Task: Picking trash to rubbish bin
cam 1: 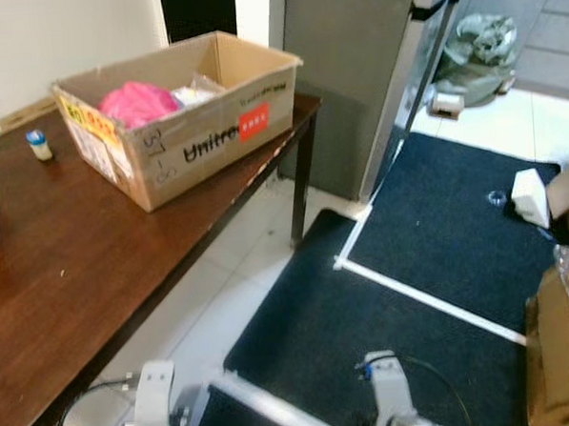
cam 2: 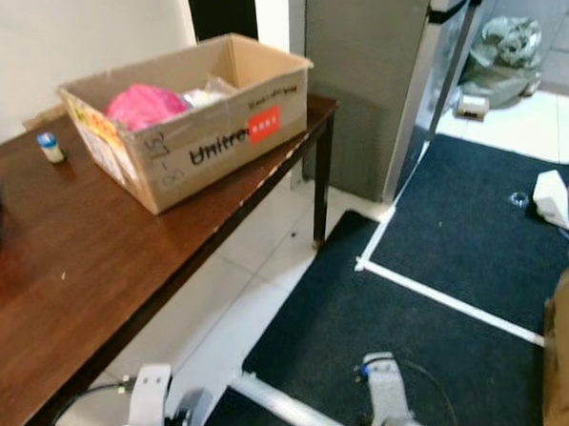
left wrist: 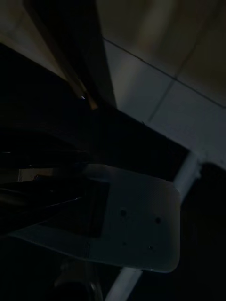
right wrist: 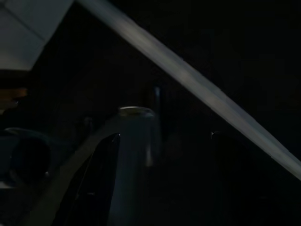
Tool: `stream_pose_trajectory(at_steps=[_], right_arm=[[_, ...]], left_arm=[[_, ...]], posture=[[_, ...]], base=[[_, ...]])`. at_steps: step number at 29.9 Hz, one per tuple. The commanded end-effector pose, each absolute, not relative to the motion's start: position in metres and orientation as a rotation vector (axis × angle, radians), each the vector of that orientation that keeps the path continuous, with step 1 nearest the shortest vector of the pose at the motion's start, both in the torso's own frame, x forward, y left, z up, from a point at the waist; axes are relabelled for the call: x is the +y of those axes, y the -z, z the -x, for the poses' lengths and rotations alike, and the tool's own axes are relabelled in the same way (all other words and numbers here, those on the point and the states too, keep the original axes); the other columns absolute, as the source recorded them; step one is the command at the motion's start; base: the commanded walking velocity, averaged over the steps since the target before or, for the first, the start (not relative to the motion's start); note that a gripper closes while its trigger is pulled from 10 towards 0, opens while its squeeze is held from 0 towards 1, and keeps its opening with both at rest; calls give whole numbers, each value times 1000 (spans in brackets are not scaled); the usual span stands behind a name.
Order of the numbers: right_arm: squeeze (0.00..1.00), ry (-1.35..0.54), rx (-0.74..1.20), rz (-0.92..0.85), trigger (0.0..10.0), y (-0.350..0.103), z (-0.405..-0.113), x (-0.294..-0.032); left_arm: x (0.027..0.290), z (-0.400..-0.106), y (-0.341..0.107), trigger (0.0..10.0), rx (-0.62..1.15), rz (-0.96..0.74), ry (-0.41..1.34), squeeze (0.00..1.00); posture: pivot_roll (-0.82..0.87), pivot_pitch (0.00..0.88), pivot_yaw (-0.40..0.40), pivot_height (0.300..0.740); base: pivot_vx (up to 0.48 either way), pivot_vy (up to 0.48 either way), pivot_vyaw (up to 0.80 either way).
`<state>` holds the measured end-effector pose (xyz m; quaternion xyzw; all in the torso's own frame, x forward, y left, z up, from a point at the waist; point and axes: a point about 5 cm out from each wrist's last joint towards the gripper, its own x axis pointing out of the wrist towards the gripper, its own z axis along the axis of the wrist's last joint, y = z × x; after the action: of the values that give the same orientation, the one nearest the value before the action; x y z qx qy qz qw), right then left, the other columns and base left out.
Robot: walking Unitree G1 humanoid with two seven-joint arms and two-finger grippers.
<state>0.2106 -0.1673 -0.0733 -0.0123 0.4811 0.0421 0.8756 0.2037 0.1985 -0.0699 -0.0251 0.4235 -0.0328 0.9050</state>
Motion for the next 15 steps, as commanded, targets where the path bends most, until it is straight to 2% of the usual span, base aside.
stream_pose_trajectory(at_steps=[1,3,15], right_arm=[[0,-89,1008,38,10000,74,-209,-170],[0,-90,1008,40,10000,74,-209,-170],[0,-83,1009,55,10000,75,-206,-174]], left_arm=[[201,-198,73,10000,892,59,48,0],[201,-198,73,10000,891,65,40,0],[206,-198,72,10000,886,76,-2,0]], posture=[[-74,88,27,740],[-74,88,27,740],[-77,97,21,740]], base=[[0,0,0],[0,0,0],[0,-317,0]])
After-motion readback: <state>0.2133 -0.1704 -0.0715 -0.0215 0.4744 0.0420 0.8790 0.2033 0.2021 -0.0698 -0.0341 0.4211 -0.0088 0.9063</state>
